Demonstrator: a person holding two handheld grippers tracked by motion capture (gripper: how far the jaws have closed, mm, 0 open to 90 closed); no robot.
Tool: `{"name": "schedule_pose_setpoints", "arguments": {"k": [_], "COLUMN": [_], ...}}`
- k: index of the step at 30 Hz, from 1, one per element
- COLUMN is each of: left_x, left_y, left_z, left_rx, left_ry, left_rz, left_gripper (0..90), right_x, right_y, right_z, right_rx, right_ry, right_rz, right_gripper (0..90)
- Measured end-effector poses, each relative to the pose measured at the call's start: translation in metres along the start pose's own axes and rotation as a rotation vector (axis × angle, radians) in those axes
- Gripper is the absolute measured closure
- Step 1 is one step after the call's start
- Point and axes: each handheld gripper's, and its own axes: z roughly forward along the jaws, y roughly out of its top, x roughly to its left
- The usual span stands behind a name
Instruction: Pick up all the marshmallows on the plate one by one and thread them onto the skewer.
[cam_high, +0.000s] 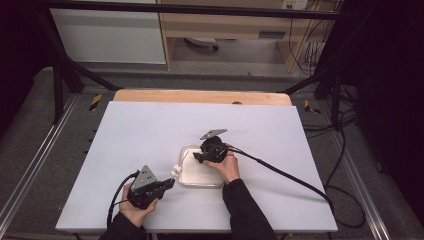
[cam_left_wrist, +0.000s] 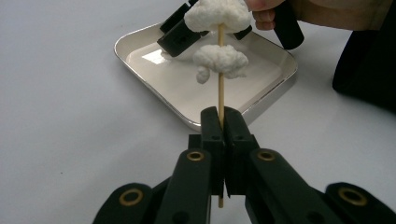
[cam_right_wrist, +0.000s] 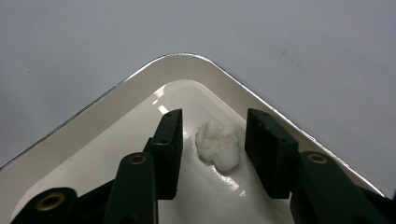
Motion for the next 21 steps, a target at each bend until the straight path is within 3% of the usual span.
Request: {"name": "schedule_pose_setpoints", "arguments": {"k": [4,14,21], "left_x": [-0.001,-0.001,-0.002], "left_y": [0.0,0.0,0.0], "left_z": [0.0,0.0,0.0], "left_rx": [-0.001,-0.002,-0.001], "left_ry": [0.0,-0.001,-0.002], "left_rz": [0.003,0.005,0.006], "left_gripper": [88.5,88.6,88.5], "right_x": [0.001,0.001,0.004], "right_y": [-0.001,-0.001,0.002], "right_z": [0.0,-0.001,-0.019], "right_rx": [-0.005,-0.009,-0.039], "right_ry": [-0.017,-0.02,0.013], "right_rz": [-0.014,0.001,0.001], "right_gripper": [67.2,72.8,73.9]}}
